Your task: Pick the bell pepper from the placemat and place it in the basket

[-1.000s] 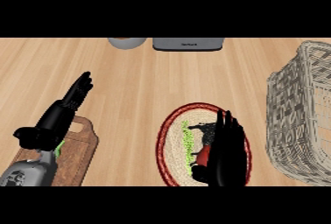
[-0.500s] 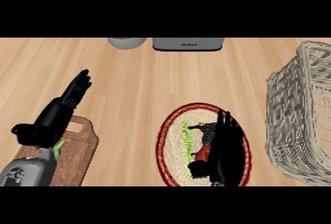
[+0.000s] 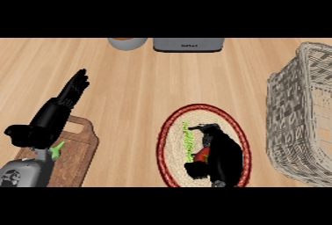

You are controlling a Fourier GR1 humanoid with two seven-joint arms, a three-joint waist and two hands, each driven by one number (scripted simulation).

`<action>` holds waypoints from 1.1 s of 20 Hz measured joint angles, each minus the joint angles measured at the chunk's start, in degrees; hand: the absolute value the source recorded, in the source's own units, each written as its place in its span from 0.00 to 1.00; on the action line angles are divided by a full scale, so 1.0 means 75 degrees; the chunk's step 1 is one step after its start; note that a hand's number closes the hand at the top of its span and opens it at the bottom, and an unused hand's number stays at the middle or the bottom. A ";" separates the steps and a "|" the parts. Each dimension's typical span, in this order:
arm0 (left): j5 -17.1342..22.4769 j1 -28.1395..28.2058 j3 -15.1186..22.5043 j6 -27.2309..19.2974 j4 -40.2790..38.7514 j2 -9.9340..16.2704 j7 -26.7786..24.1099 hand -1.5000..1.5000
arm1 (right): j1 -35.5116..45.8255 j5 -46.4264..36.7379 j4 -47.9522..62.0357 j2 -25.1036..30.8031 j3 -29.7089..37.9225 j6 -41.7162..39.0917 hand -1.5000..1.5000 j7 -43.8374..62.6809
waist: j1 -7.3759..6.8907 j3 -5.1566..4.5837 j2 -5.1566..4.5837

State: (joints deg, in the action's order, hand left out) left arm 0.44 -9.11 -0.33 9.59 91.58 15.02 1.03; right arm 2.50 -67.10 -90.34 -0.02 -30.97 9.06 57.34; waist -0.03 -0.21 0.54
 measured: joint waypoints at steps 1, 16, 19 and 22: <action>-0.0064 -0.0072 -0.0007 -0.0013 -0.0162 -0.0052 -0.0097 0.50 | 0.0091 0.0049 0.0074 0.0001 -0.0059 0.0032 1.00 0.0019 | 0.0006 -0.0004 0.0007; -0.0126 0.0065 -0.0143 0.0114 -0.0044 -0.0134 0.0022 0.50 | -0.0616 -0.0448 -0.0656 0.0868 -0.1303 -0.0404 1.00 -0.0912 | 0.0061 -0.0014 0.0055; -0.0150 0.0052 -0.0167 0.0069 -0.0059 -0.0155 0.0027 0.50 | -0.1448 -0.0273 -0.1522 0.1709 -0.2010 -0.0378 1.00 -0.1676 | 0.0120 -0.0006 0.0047; -0.0156 0.0019 -0.0194 0.0064 0.0014 -0.0152 0.0075 0.50 | -0.2251 -0.0033 -0.2652 0.2484 -0.2385 -0.0324 1.00 -0.2077 | 0.0124 0.0012 0.0003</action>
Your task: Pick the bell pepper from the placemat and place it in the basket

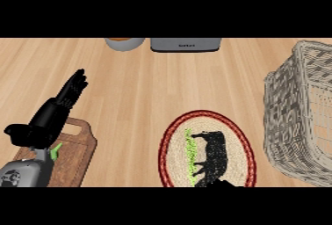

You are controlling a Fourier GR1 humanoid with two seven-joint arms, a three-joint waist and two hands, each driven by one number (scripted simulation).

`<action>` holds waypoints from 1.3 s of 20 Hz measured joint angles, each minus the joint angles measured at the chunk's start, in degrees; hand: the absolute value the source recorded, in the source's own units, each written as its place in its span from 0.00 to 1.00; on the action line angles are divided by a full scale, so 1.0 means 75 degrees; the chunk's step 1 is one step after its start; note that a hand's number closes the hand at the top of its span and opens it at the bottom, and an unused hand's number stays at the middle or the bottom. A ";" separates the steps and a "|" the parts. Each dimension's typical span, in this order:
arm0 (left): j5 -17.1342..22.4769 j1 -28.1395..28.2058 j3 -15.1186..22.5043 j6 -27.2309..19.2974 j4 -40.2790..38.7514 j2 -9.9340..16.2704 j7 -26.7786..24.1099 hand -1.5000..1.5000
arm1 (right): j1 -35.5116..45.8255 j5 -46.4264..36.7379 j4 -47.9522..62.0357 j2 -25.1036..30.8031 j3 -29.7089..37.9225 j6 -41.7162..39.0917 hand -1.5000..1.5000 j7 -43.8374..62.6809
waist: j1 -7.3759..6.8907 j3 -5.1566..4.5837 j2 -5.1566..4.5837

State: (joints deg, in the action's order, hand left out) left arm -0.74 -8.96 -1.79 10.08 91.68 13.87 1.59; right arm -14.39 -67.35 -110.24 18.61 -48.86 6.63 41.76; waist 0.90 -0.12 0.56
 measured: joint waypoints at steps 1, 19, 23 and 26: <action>0.0014 -0.0014 -0.0020 0.0007 -0.0008 0.0001 0.0007 0.50 | -0.0248 0.0105 -0.0286 0.0143 -0.0107 0.0144 1.00 -0.0116 | 0.0001 0.0004 -0.0010; -0.0023 0.0004 -0.0133 0.0009 -0.0084 0.0014 0.0001 0.50 | -0.1826 0.0026 -0.3520 0.1114 -0.0325 0.2107 1.00 -0.1055 | 0.0150 0.0002 0.0000; -0.0007 0.0053 -0.0101 0.0034 -0.0005 -0.0019 -0.0009 0.50 | -0.1859 -0.0105 -0.3678 0.1093 -0.0080 0.2183 1.00 -0.0824 | 0.0122 -0.0005 -0.0010; -0.0063 0.0121 -0.0040 0.0028 0.0044 -0.0052 -0.0035 0.50 | -0.1611 -0.0201 -0.3763 0.0985 0.0346 0.2132 1.00 -0.0568 | 0.0042 -0.0006 -0.0039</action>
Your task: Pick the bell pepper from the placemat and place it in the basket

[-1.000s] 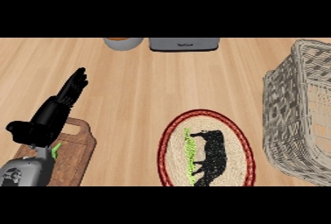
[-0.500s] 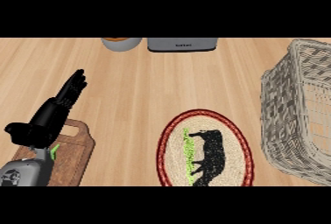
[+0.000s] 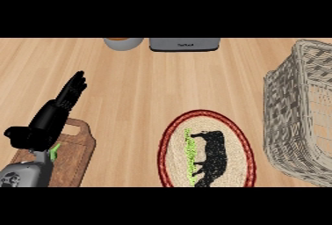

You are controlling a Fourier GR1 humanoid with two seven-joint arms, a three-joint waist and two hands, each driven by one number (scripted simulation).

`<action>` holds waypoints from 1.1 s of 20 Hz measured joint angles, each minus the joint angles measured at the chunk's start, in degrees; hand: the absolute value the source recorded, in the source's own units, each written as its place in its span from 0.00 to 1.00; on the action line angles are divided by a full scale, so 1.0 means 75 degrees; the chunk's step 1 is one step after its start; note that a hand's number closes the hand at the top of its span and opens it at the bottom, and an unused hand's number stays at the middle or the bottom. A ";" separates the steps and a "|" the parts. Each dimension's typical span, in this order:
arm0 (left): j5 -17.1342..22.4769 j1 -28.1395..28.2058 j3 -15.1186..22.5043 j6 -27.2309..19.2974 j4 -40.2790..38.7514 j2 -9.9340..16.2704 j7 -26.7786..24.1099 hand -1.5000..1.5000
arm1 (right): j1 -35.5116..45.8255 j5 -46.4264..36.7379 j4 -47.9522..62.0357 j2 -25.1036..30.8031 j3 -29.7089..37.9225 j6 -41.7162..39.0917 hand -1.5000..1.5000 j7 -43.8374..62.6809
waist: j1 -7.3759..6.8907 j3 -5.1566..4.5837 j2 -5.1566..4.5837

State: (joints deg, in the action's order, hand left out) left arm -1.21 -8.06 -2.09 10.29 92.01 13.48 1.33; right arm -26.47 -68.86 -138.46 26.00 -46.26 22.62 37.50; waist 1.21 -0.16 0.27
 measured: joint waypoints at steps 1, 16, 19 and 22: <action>0.0021 0.0027 -0.0019 0.0033 -0.0007 0.0021 -0.0025 0.50 | 0.0096 -0.0034 -0.0025 -0.0061 0.0103 -0.0032 1.00 0.0092 | -0.0014 -0.0002 -0.0006; -0.0049 -0.0194 0.0085 0.0069 -0.0059 -0.0068 -0.0065 0.50 | 0.3173 -0.0097 0.0122 -0.1236 0.3227 -0.1333 1.00 0.1941 | -0.0233 0.0012 -0.0085; -0.0003 -0.0227 0.0075 0.0123 -0.0071 -0.0060 -0.0018 0.50 | 0.3784 0.0105 0.0278 -0.1249 0.4115 -0.1579 1.00 0.2078 | -0.0228 0.0022 -0.0081; -0.0004 -0.0231 0.0049 0.0113 -0.0115 -0.0066 -0.0007 0.50 | 0.4302 0.0669 0.0531 -0.1180 0.4954 -0.1838 1.00 0.2114 | -0.0201 0.0029 -0.0072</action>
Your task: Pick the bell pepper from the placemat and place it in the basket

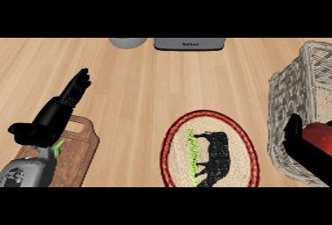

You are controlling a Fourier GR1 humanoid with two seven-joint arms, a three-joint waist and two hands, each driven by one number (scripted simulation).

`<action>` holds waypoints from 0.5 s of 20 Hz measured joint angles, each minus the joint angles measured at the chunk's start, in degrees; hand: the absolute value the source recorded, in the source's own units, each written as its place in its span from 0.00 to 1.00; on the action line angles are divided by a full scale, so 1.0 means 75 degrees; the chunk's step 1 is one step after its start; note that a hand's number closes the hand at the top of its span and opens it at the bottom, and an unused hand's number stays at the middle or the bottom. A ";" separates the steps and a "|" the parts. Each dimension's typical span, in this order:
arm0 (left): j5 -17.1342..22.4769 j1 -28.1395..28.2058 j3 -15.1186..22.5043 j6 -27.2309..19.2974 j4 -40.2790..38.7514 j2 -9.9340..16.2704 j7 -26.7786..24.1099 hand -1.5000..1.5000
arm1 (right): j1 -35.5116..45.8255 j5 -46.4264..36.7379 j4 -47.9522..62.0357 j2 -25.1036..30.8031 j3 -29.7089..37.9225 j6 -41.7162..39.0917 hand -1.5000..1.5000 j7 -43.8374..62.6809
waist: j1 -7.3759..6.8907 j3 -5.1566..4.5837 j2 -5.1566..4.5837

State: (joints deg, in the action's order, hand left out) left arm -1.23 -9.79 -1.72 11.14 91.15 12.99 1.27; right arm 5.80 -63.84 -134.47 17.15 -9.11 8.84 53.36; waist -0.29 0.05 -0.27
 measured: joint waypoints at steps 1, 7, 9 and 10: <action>0.0002 -0.0017 -0.0023 -0.0011 -0.0001 0.0006 0.0023 0.50 | 0.0163 0.0286 0.0108 0.0044 0.0294 -0.0093 1.00 -0.0009 | 0.0008 0.0002 0.0003; -0.0054 0.0025 -0.0006 -0.0029 -0.0025 -0.0034 -0.0029 0.50 | 0.0664 0.3331 0.0869 0.0651 0.2399 -0.0642 1.00 -0.0671 | 0.0074 0.0009 0.0023; -0.0053 0.0009 -0.0025 -0.0050 0.0028 -0.0048 0.0043 0.50 | 0.0705 0.4320 0.1270 0.0944 0.3178 -0.0824 1.00 -0.1166 | 0.0088 0.0008 0.0032; 0.0011 0.0065 -0.0105 0.0030 0.0030 0.0028 -0.0012 0.50 | 0.0630 0.4726 0.1530 0.1056 0.3542 -0.0864 1.00 -0.1540 | 0.0090 0.0008 0.0034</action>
State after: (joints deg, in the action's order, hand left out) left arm -1.15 -9.31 -2.51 11.36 91.38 13.19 1.18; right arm 10.52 -28.40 -122.99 25.07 17.45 2.36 41.81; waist 0.38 0.11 -0.02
